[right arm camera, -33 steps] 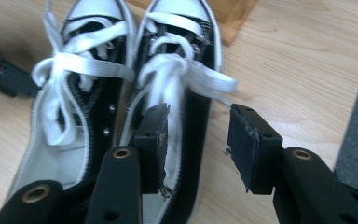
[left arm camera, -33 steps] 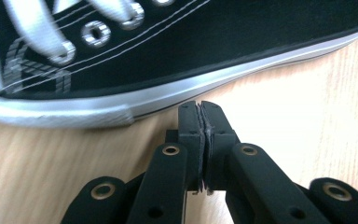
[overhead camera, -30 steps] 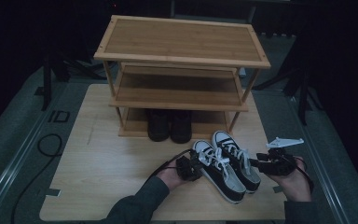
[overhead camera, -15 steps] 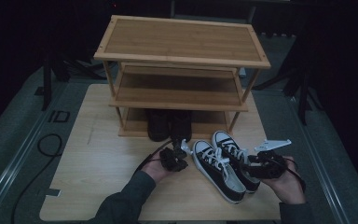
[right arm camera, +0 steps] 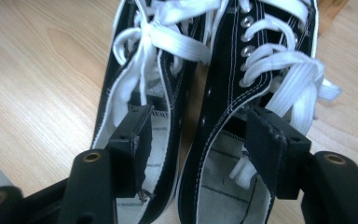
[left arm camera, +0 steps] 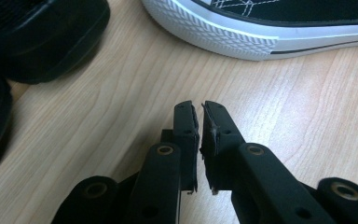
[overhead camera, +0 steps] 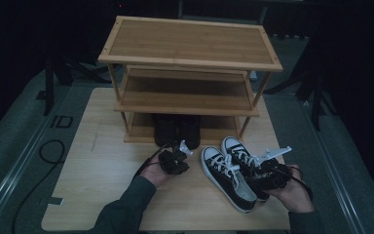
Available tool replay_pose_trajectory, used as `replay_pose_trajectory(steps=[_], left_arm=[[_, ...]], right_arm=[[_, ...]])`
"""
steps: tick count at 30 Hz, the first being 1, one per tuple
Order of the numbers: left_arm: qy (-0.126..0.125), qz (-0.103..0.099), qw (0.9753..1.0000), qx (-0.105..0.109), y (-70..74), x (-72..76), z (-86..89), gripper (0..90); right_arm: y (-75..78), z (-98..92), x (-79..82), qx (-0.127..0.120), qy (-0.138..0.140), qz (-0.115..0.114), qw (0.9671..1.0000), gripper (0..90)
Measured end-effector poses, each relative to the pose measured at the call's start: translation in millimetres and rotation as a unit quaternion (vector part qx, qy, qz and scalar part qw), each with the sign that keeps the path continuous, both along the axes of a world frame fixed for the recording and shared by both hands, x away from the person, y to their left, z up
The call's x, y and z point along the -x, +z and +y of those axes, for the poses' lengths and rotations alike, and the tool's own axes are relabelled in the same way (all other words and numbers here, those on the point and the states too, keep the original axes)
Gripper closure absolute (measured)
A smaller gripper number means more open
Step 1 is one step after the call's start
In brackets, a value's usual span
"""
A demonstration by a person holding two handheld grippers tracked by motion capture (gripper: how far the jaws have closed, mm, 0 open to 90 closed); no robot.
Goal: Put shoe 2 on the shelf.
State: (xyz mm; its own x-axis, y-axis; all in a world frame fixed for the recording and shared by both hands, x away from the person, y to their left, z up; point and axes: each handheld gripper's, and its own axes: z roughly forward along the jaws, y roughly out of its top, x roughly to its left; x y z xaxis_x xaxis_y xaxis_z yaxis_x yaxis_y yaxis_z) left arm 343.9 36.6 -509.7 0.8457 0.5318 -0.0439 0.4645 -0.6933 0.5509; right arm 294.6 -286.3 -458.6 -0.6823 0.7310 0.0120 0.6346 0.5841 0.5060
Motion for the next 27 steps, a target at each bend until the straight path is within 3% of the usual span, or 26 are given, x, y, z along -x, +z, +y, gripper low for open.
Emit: replay_pose_trajectory(steps=[15, 27], left_arm=[[0.012, -0.002, 0.9999, 0.004, 3.7, 1.5, 15.7, 82.0], [0.017, 0.011, 0.9997, 0.013, 0.2, 2.1, 27.0, 81.7]], right_arm=[[-15.8, 16.4, -17.5, 0.02, -0.002, 0.03, 0.9993, 37.1], [-27.7, 23.0, -29.9, 0.035, -0.004, 0.048, 0.9982, 46.6]])
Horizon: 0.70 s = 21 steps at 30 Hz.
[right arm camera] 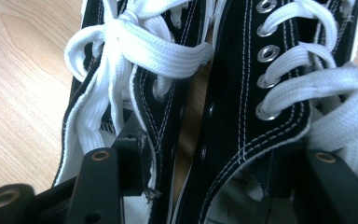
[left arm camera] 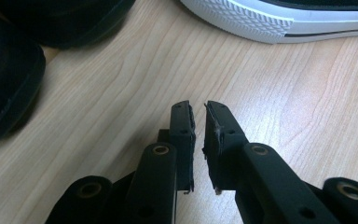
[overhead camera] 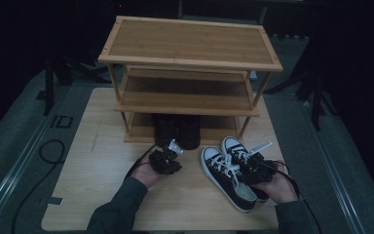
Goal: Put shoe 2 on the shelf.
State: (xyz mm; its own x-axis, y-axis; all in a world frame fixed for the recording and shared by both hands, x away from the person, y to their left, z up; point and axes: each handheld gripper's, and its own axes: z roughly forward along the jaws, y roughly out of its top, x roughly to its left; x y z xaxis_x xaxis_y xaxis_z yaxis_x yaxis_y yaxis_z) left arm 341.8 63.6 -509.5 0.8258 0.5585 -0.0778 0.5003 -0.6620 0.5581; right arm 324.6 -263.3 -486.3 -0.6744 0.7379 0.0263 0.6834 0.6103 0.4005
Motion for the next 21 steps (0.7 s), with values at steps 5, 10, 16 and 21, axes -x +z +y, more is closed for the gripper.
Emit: replay_pose_trajectory(steps=[5, 10, 16, 21], left_arm=[[0.0, -0.002, 1.0, 0.002, 1.1, 0.6, 1.1, 81.6], [0.001, -0.002, 1.0, 0.003, 1.5, 0.9, 3.5, 81.5], [0.002, 0.002, 1.0, 0.006, -0.5, 1.5, 3.9, 81.4], [0.001, 0.003, 1.0, 0.006, -2.2, 1.7, 2.7, 81.3]], right_arm=[[-3.3, 4.6, -1.6, 0.006, 0.0, 0.005, 1.0, 48.4], [-9.3, 10.2, -3.3, 0.02, -0.008, -0.003, 0.9998, 53.1], [-10.2, 11.3, -3.2, 0.022, -0.013, -0.008, 0.9996, 54.6], [-10.1, 12.9, -3.0, 0.03, -0.01, -0.013, 0.9994, 62.2]])
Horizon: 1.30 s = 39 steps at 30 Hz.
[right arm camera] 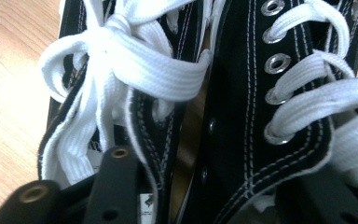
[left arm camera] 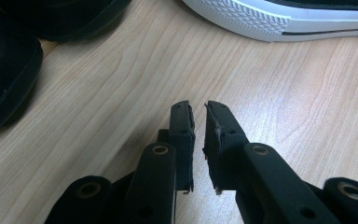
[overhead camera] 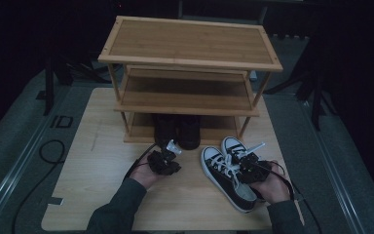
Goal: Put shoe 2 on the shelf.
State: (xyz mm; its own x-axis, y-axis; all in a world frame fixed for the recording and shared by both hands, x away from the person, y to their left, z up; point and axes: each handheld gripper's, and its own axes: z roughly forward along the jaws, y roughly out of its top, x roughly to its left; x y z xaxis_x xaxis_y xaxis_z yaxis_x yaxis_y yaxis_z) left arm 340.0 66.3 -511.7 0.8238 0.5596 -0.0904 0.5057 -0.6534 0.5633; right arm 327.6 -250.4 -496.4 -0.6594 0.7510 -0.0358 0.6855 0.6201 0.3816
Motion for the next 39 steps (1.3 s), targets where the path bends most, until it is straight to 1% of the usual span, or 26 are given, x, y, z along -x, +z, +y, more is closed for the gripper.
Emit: replay_pose_trajectory(steps=[3, 5, 7, 9, 11, 17, 22, 23, 26, 28, 29, 30, 32, 34, 35, 36, 39], left_arm=[[0.0, 0.001, 1.0, -0.001, -1.0, -0.3, 0.7, 81.1], [0.002, 0.003, 1.0, 0.001, -1.8, 0.1, 1.3, 81.0], [0.003, 0.003, 1.0, 0.0, -2.6, 0.2, 2.9, 81.0], [0.004, 0.004, 1.0, -0.002, -3.1, 0.3, 4.9, 81.0], [0.004, 0.004, 1.0, -0.003, -3.4, 0.1, 7.3, 81.0], [0.01, 0.004, 0.9999, -0.004, -1.8, -1.2, 15.1, 80.9], [0.016, 0.003, 0.9999, -0.003, -2.0, -1.7, 18.2, 79.2], [0.017, 0.002, 0.9998, -0.01, -3.3, -1.6, 19.7, 79.2], [0.021, 0.005, 0.9997, -0.01, -5.3, -1.6, 22.5, 77.7], [0.022, 0.005, 0.9997, -0.011, -5.8, -1.6, 23.4, 77.3], [0.024, 0.007, 0.9996, -0.012, -6.3, -1.4, 24.9, 77.3], [0.025, 0.007, 0.9996, -0.012, -6.3, -1.2, 25.6, 76.8], [0.024, 0.007, 0.9996, -0.014, -6.1, -1.4, 27.2, 76.7], [0.025, 0.007, 0.9996, -0.014, -6.0, -1.3, 27.8, 76.7], [0.026, 0.007, 0.9995, -0.015, -5.8, -1.3, 29.1, 76.7], [0.027, 0.007, 0.9995, -0.014, -5.8, -1.2, 29.6, 76.7], [0.025, 0.008, 0.9995, -0.017, -6.2, -0.9, 30.8, 76.7]], right_arm=[[0.8, -0.3, -1.8, -0.005, 0.008, 0.009, 0.9999, 70.3], [1.4, 0.0, -2.5, -0.004, 0.013, 0.016, 0.9998, 76.2], [1.7, 0.4, -2.6, 0.006, 0.017, 0.012, 0.9998, 80.8], [2.3, -0.2, -3.2, 0.006, 0.014, 0.011, 0.9998, 83.7], [2.5, -0.8, -3.6, 0.007, 0.014, 0.01, 0.9998, 84.5], [7.5, -4.2, -10.8, 0.009, 0.037, 0.012, 0.9992, 85.1], [10.9, -5.7, -13.7, 0.009, 0.049, 0.015, 0.9986, 85.6], [11.3, -5.9, -13.9, 0.01, 0.051, 0.014, 0.9986, 85.7], [12.9, -7.6, -15.4, 0.009, 0.061, 0.013, 0.998, 85.9], [13.6, -8.3, -15.9, 0.008, 0.063, 0.015, 0.9979, 85.8], [14.3, -9.7, -17.0, 0.004, 0.066, 0.018, 0.9976, 85.8], [16.5, -11.8, -18.6, 0.001, 0.075, 0.023, 0.9969, 85.8], [20.2, -13.8, -20.2, -0.004, 0.082, 0.025, 0.9963, 85.9], [21.7, -14.2, -20.8, -0.003, 0.086, 0.027, 0.9959, 85.9], [23.8, -14.4, -21.0, -0.001, 0.09, 0.028, 0.9956, 85.9], [28.3, -15.3, -21.9, 0.004, 0.099, 0.027, 0.9947, 86.0], [34.6, -17.1, -23.1, 0.01, 0.11, 0.025, 0.9936, 86.0]])
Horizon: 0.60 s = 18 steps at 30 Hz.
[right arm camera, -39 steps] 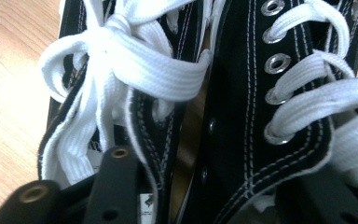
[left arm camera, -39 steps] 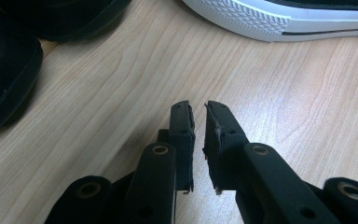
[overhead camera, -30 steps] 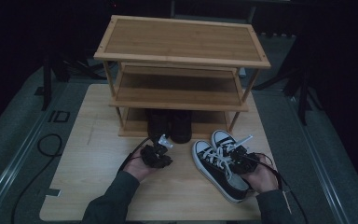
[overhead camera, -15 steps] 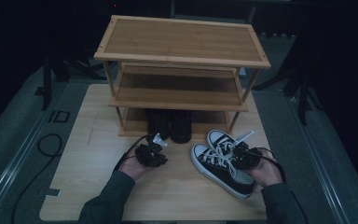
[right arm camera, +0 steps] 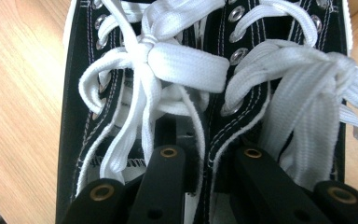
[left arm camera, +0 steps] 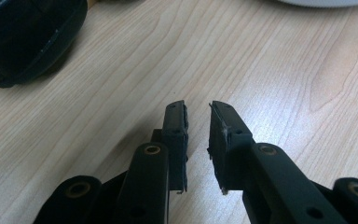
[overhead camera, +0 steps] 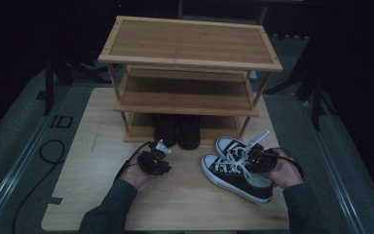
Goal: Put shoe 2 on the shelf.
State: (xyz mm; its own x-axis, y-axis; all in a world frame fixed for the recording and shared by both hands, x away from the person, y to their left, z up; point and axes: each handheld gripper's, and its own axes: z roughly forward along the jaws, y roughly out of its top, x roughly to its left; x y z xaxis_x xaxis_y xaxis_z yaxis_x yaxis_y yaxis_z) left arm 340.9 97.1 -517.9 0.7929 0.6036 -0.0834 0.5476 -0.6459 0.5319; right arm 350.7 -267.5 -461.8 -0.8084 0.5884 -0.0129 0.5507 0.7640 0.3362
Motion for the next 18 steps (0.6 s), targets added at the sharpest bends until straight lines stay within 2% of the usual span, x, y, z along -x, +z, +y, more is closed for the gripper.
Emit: replay_pose_trajectory(steps=[10, 14, 18], left_arm=[[0.006, 0.002, 1.0, 0.001, -0.6, 0.5, 6.1, 75.8], [0.008, 0.001, 1.0, 0.001, -0.3, 0.1, 7.5, 74.0], [0.011, 0.0, 0.9999, 0.0, -1.1, -0.1, 7.4, 71.9]], right_arm=[[24.5, -6.3, -4.5, 0.017, 0.044, -0.009, 0.9989, 86.0], [32.1, -6.6, -5.7, 0.014, 0.052, -0.011, 0.9985, 85.9], [44.1, -3.2, -5.4, 0.014, 0.075, -0.022, 0.9968, 85.9]])
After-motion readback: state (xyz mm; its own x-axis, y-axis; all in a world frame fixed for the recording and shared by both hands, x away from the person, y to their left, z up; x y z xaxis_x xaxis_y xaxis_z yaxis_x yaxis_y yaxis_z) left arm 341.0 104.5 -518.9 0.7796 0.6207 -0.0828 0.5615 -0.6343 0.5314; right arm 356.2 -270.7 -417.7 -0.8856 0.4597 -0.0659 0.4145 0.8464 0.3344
